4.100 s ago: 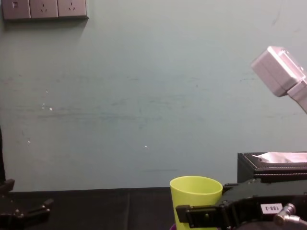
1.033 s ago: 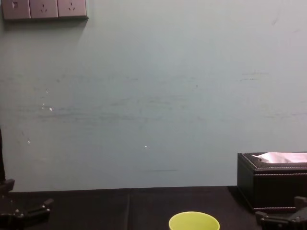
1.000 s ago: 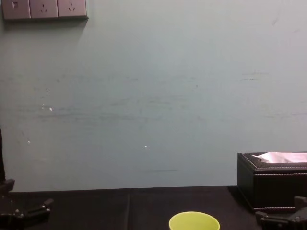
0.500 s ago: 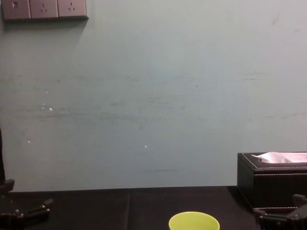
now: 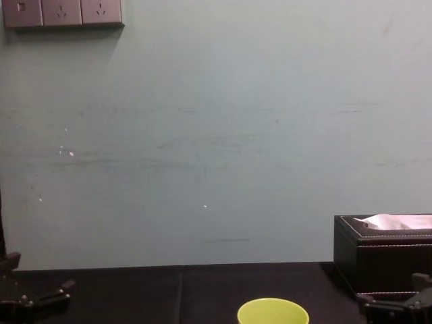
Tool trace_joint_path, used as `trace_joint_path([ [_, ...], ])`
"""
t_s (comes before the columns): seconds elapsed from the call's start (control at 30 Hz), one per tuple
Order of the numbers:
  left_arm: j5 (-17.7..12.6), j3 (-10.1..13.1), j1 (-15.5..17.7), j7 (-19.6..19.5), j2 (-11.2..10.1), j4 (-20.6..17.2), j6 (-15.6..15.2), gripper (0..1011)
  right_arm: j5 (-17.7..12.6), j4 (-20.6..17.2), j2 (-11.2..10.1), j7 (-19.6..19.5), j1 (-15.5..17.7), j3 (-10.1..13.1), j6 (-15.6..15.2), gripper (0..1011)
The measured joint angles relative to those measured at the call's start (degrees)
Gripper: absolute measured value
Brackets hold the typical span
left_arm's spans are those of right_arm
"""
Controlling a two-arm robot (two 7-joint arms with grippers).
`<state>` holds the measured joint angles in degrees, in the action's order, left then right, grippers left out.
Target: Stack the three plastic cups sequentially using one hand.
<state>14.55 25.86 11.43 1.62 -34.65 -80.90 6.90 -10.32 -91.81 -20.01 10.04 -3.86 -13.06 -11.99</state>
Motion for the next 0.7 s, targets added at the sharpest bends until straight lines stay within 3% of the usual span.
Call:
trace_joint_path([
  [0.7, 0.0, 0.0, 0.0, 0.0, 0.0, 0.0, 0.0, 1000, 0.0, -0.1, 0.0, 0.0, 0.0, 0.0, 0.0, 1004],
])
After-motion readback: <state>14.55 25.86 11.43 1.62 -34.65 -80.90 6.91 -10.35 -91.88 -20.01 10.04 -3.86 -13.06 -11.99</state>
